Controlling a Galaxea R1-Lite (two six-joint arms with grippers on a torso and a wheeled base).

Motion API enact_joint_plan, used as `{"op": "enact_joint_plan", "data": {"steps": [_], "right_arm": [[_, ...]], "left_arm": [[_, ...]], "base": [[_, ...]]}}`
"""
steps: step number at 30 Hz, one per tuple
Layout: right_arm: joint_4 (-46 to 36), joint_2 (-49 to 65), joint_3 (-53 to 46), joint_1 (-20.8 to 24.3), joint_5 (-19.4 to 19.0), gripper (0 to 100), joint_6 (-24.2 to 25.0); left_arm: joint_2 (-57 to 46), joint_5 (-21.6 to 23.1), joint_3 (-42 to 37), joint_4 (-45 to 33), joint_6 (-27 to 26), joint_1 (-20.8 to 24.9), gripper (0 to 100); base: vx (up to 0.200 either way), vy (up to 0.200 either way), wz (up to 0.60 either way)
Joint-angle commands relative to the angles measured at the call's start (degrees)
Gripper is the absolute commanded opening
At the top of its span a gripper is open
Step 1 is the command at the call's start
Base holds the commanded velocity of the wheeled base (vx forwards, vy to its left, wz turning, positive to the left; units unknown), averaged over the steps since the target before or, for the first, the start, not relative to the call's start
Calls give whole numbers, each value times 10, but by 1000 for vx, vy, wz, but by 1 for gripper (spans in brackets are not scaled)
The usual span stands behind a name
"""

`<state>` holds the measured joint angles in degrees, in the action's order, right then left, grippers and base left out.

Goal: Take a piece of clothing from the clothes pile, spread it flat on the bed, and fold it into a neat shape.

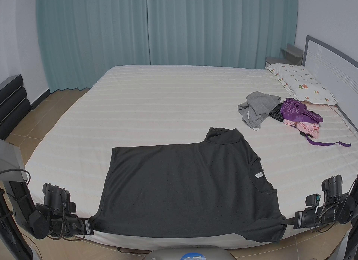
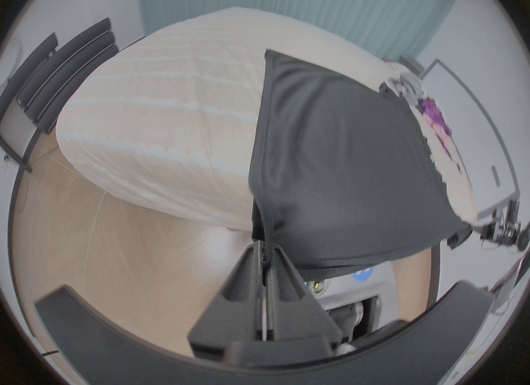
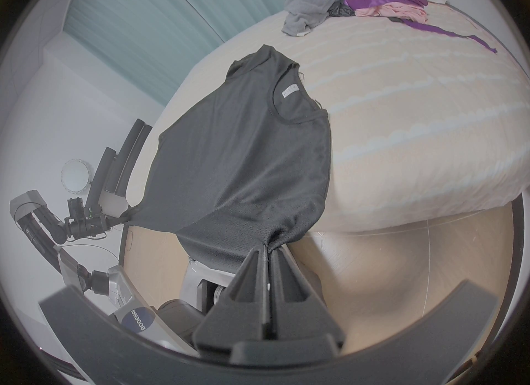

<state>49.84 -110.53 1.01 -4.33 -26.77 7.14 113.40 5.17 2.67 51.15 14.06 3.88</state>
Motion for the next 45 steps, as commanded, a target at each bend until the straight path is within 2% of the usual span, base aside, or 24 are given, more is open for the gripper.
{"op": "enact_joint_plan", "data": {"steps": [1, 4, 7, 10, 17, 30, 36, 45], "right_arm": [[11, 8, 22, 2, 0, 0, 12], [11, 1, 53, 4, 0, 0, 38], [8, 0, 92, 7, 6, 0, 83], [1, -1, 117, 9, 9, 0, 101], [-4, -6, 150, 9, 5, 0, 108], [2, 3, 142, 10, 5, 0, 108], [1, 1, 123, 9, 5, 0, 103], [1, 1, 117, 11, 5, 0, 101]], "left_arm": [[-26, 0, 48, 1, 48, 0, 0], [-27, 0, 82, 1, 91, 3, 0], [-26, 0, 100, 0, 113, 3, 0], [-25, 0, 110, -3, 121, 3, 0], [-26, 0, 119, -4, 122, 3, 0], [-49, -1, 117, -7, 121, 3, 0], [-124, -5, 124, -76, 113, 3, 0], [-182, -5, 132, -149, 84, 3, 0]], "base": [[0, 0, 0], [0, 0, 0], [0, 0, 0], [0, 0, 0], [0, 0, 0], [0, 0, 0], [0, 0, 0], [0, 0, 0]]}}
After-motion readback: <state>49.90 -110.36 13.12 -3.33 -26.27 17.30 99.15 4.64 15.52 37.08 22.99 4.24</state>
